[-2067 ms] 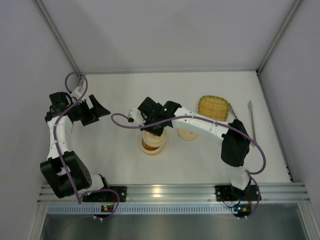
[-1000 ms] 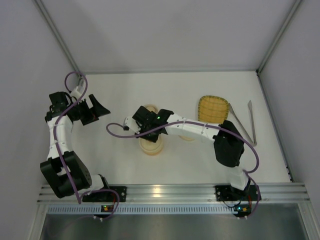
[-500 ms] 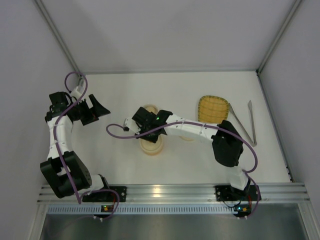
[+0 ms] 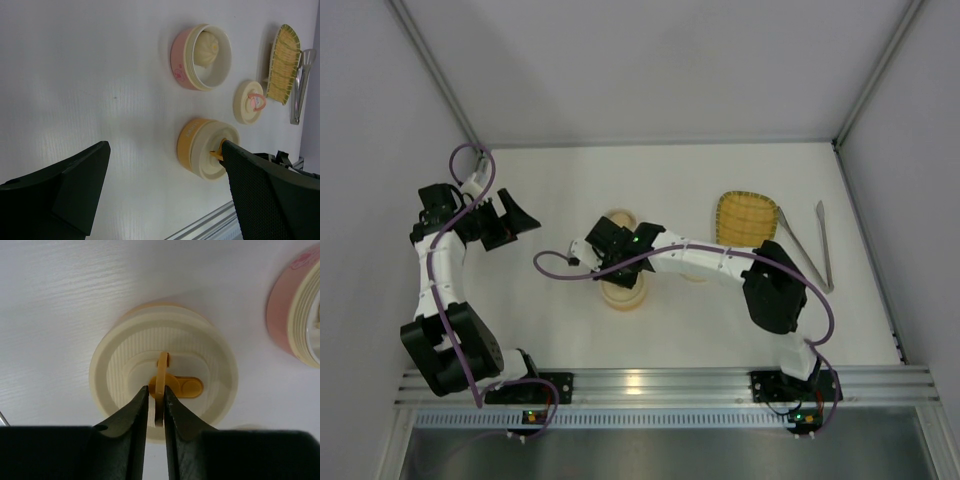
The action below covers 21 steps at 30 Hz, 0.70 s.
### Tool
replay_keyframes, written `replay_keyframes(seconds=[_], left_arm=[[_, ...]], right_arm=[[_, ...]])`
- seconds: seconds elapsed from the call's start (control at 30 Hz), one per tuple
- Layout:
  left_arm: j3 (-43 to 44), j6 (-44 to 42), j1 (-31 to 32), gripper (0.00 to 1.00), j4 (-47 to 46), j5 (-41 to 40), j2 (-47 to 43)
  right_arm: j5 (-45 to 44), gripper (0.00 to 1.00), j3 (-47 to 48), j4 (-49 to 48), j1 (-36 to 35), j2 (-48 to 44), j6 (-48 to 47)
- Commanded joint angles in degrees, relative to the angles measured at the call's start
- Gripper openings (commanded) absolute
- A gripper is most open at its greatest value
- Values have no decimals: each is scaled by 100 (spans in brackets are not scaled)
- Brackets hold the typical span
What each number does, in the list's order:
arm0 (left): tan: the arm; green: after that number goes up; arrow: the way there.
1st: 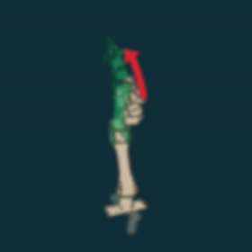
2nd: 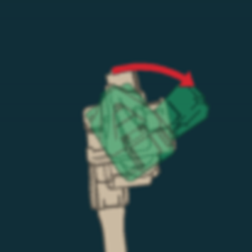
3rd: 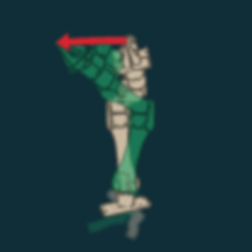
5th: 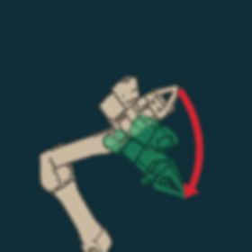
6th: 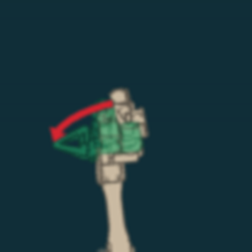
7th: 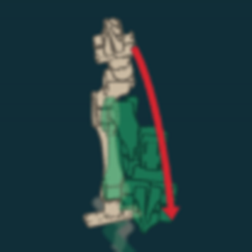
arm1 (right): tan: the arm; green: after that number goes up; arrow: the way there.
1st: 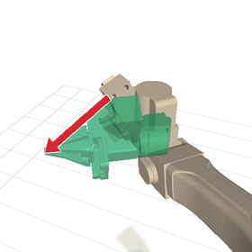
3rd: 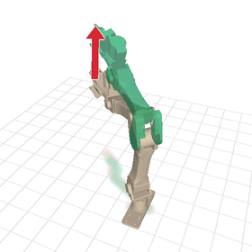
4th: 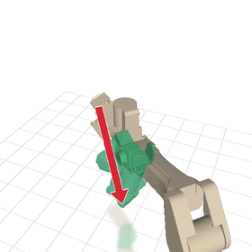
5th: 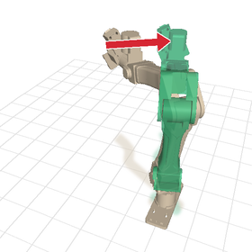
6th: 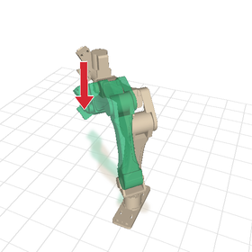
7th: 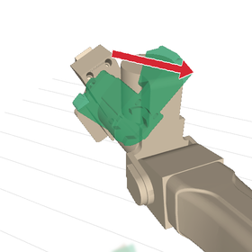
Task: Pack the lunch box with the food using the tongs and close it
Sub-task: Close the box lid on the packing box.
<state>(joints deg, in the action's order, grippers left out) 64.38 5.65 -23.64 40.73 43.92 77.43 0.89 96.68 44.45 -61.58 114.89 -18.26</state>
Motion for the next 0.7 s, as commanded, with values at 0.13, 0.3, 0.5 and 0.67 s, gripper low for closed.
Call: replay_keyframes(seconds=[0.13,0.3,0.5,0.67], left_arm=[[145,-152,-44,98,-118,29,18],[128,-126,-36,98,-136,46,44],[127,-143,-36,98,-136,46,18],[119,-143,-36,98,-136,20,9]], right_arm=[[201,31,-159,-384,23,-213,-37],[280,41,-185,-393,58,-327,-20],[377,54,-229,-489,164,-590,60],[412,55,-396,-656,199,-871,33]])
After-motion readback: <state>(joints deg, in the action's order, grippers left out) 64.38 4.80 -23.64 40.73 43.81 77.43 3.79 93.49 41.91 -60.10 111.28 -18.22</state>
